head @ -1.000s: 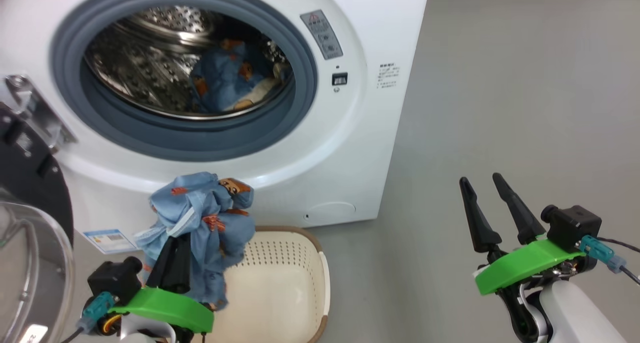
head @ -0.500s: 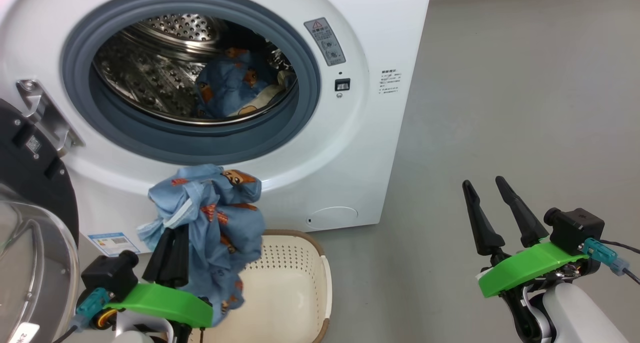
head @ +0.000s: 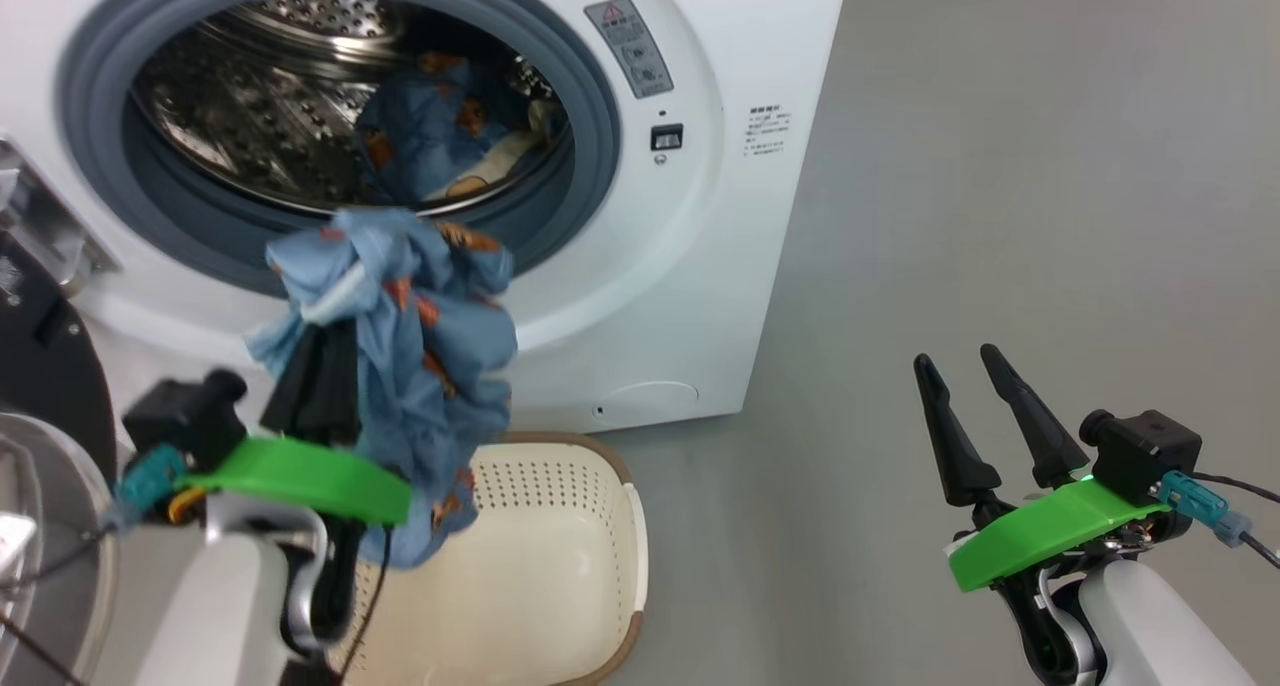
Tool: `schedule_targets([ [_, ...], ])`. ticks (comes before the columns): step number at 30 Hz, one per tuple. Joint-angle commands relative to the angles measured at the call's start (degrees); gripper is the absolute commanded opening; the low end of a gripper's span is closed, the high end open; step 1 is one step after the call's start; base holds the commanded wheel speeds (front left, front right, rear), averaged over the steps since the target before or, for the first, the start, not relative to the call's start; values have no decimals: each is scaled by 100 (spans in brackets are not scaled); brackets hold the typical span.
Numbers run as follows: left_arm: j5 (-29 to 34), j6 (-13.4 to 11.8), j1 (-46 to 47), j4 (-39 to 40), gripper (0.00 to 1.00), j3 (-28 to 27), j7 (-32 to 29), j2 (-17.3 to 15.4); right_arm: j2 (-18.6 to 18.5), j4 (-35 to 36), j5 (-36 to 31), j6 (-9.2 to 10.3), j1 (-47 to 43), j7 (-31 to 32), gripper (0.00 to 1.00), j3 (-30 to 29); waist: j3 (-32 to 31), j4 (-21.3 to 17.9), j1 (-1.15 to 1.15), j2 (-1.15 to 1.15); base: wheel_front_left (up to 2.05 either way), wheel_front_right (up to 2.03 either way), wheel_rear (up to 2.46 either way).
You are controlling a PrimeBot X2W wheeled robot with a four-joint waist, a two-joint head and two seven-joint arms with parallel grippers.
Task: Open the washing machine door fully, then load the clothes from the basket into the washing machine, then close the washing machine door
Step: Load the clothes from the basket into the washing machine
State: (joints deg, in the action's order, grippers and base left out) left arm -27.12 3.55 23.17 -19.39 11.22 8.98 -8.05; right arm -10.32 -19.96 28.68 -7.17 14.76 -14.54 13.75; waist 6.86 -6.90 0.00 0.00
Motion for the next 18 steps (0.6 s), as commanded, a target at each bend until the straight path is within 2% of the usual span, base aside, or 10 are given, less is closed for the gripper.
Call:
schedule_targets([
  [1, -67, -1, 461, 13, 0, -230, 7, -185, -28, 162, -29, -32, 209, -46, 100, 114, 237, -139, 0, 0, 0, 0, 0],
  [6, -122, 21, 1079, -371, 0, -304, -41, -243, -4, 202, -59, -32, 292, -46, 100, 78, 578, -296, 0, 0, 0, 0, 0],
  [13, -52, 88, 2240, -1549, 0, -264, -86, -387, 136, 355, -140, -32, 480, -46, 100, 22, 1338, -651, 0, 0, 0, 0, 0],
  [18, -22, 135, 3106, -2463, 0, -317, -40, -630, 309, 460, -188, -32, 619, -46, 100, 88, 1902, -950, 0, 0, 0, 0, 0],
])
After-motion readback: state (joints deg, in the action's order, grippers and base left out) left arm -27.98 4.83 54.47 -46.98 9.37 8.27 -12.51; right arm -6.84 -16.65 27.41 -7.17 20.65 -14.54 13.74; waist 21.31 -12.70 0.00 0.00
